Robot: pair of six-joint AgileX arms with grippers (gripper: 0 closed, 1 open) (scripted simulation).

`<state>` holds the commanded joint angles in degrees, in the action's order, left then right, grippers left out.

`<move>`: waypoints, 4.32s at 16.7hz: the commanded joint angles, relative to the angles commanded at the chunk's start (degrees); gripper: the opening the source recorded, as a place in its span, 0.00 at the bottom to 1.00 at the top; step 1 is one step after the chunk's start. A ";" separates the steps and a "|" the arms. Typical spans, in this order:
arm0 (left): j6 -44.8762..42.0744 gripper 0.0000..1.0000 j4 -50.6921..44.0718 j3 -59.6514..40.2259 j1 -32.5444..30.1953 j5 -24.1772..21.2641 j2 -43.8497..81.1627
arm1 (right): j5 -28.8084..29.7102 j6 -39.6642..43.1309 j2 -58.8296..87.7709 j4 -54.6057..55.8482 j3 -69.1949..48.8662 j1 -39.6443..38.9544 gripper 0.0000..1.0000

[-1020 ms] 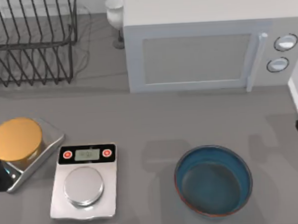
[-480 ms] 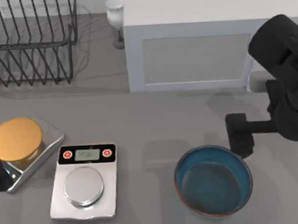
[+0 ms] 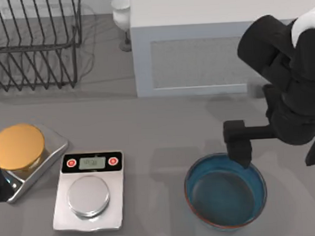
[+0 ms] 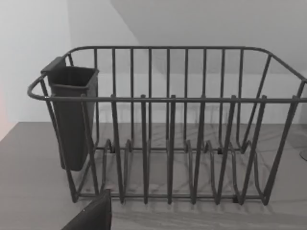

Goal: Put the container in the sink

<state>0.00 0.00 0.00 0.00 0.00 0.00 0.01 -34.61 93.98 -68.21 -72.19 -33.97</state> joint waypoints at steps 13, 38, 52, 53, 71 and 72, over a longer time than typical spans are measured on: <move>0.00 1.00 0.00 0.00 0.00 0.00 0.00 | 0.02 -0.31 7.36 22.82 15.41 -0.19 1.00; 0.00 1.00 0.00 0.00 0.00 0.00 0.00 | 0.02 -0.32 7.45 23.08 15.62 -0.20 0.00; 0.00 1.00 0.00 0.00 0.00 0.00 0.00 | 0.02 0.00 0.43 -9.63 -9.32 0.08 0.00; 0.00 1.00 0.00 0.00 0.00 0.00 0.00 | 0.02 0.10 -0.15 -10.78 -10.41 0.14 0.00; 0.00 1.00 0.00 0.00 0.00 0.00 0.00 | -5.55 13.14 -0.81 31.94 17.10 37.95 0.00; 0.00 1.00 0.00 0.00 0.00 0.00 0.00 | -6.60 14.81 -0.96 38.58 19.58 42.14 0.00</move>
<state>0.00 0.00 0.00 0.00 0.00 0.00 -6.59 -19.80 93.02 -29.64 -52.60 8.17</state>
